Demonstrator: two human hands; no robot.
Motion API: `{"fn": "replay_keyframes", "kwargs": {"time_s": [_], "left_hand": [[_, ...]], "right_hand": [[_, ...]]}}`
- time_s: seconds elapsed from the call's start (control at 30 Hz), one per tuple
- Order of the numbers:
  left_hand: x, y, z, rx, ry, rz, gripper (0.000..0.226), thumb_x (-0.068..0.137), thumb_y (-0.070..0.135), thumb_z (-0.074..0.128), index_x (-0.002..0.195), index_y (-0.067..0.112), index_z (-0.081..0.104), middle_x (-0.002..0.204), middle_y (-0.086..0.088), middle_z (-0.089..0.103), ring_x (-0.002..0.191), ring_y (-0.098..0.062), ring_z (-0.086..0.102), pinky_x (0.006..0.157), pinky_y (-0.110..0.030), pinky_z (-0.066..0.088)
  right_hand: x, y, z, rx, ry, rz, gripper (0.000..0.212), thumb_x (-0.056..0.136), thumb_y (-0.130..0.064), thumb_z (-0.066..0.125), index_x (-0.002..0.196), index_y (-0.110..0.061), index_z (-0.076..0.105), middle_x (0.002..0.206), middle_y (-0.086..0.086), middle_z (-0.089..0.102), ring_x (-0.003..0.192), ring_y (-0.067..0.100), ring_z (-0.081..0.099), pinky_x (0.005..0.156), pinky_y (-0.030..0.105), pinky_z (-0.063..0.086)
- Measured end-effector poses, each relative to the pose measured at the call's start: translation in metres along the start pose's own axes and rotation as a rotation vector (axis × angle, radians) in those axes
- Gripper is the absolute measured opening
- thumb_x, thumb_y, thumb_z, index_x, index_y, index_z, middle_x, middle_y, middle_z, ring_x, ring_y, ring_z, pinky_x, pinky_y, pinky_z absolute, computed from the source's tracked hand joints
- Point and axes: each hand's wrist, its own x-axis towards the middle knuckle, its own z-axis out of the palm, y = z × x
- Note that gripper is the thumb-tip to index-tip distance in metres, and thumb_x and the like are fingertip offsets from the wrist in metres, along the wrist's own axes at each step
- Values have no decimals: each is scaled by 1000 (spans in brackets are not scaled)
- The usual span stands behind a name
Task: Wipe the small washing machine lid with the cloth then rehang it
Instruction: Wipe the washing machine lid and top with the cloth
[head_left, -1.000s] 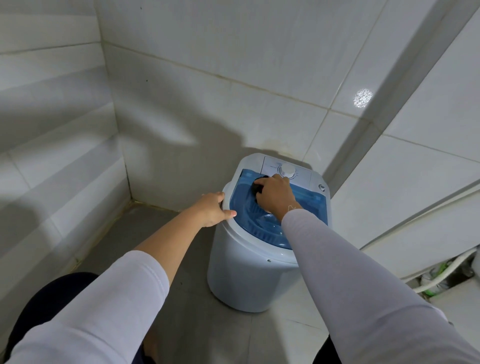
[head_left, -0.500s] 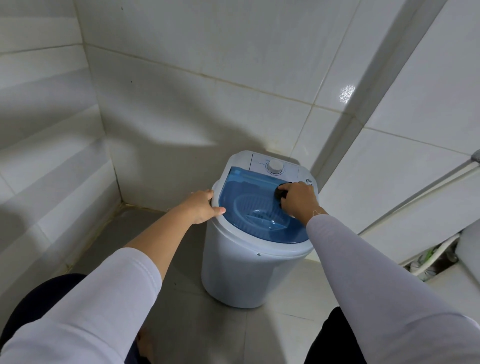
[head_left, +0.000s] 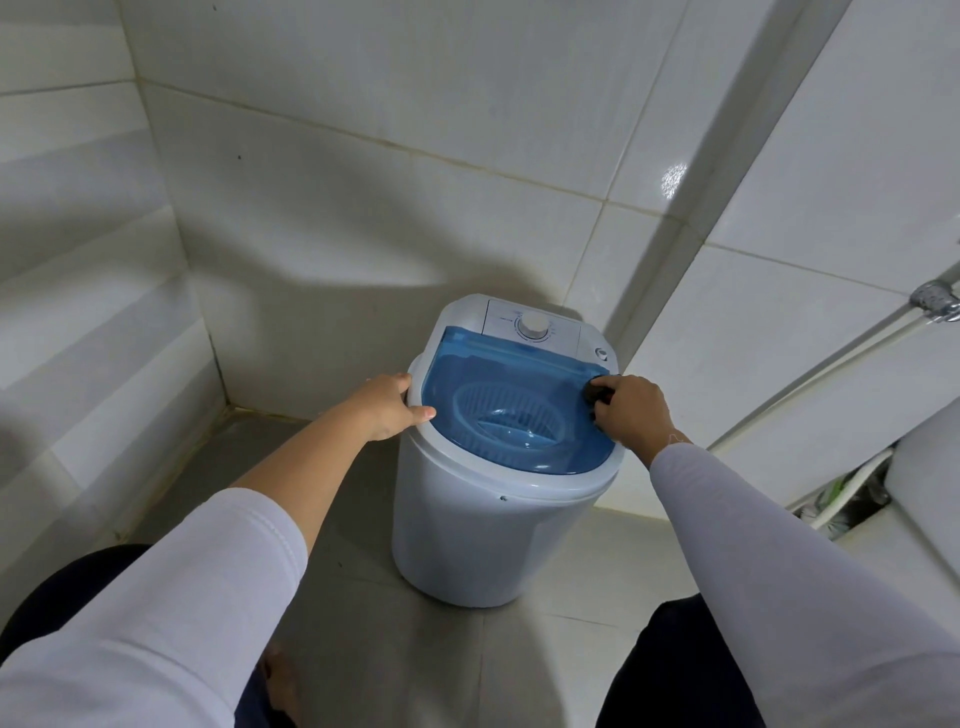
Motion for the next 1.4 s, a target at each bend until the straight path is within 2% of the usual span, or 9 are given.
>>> {"fn": "replay_keyframes", "kwargs": {"time_s": [0.2, 0.3, 0.43, 0.57, 0.63, 0.77, 0.97, 1.27, 1.4], "left_hand": [[0, 1, 1, 0, -2, -6, 65, 95, 32, 51, 150, 13, 21, 155, -9, 30, 140, -29, 34, 112, -37, 32], [-1, -1, 1, -6, -1, -7, 66, 96, 34, 50, 151, 13, 20, 156, -8, 28, 141, -28, 32, 113, -37, 30], [-1, -5, 4, -67, 5, -22, 66, 96, 35, 49, 151, 14, 18, 157, -7, 25, 143, -27, 29, 114, -36, 27], [1, -10, 7, -178, -27, -26, 73, 91, 35, 58, 151, 16, 20, 154, -5, 33, 139, -25, 36, 109, -34, 33], [4, -15, 9, -192, -59, -27, 84, 85, 37, 67, 150, 16, 20, 154, -3, 34, 138, -23, 37, 108, -32, 34], [12, -25, 13, -143, -54, -42, 104, 74, 51, 73, 152, 20, 11, 159, -4, 18, 145, -25, 23, 115, -39, 30], [19, -32, 16, -130, -30, 2, 95, 69, 53, 75, 146, 25, 28, 152, -3, 37, 140, -26, 33, 112, -44, 34], [20, -30, 19, -102, -25, -6, 104, 74, 51, 72, 152, 18, 11, 159, -4, 19, 148, -28, 15, 117, -46, 26], [23, -31, 20, -110, -30, 17, 101, 72, 51, 73, 150, 20, 18, 157, -4, 26, 147, -28, 17, 116, -48, 27]], "right_hand": [[-10, 10, -7, 93, -34, 81, 33, 87, -8, 48, 113, -15, 67, 116, 12, 68, 103, 33, 61, 97, 40, 50], [-6, -1, -17, 50, -18, 64, 29, 87, -10, 50, 109, -16, 68, 112, 12, 69, 100, 33, 61, 93, 38, 51], [4, -44, -32, 146, 51, -27, 24, 82, -9, 55, 100, -19, 68, 107, 11, 68, 99, 32, 62, 82, 32, 50], [7, -104, -31, 148, -22, -233, 28, 85, -11, 55, 107, -23, 66, 112, 8, 58, 101, 26, 59, 86, 29, 48], [7, -131, -18, 149, -64, -304, 31, 88, -12, 53, 114, -24, 64, 121, 13, 51, 106, 31, 56, 91, 32, 46], [5, -165, 11, 63, -93, -373, 32, 92, -18, 49, 122, -24, 59, 127, 16, 45, 114, 37, 49, 100, 38, 42], [-3, -166, 37, -20, -121, -336, 44, 90, -41, 51, 132, -27, 50, 136, 9, 43, 127, 33, 36, 101, 44, 40], [-6, -153, 30, -46, -105, -345, 37, 93, -20, 48, 130, -27, 53, 132, 12, 47, 122, 33, 41, 98, 38, 43], [-9, -140, 26, -45, -99, -297, 38, 92, -16, 51, 128, -25, 56, 129, 10, 49, 122, 31, 41, 97, 38, 45]]}}
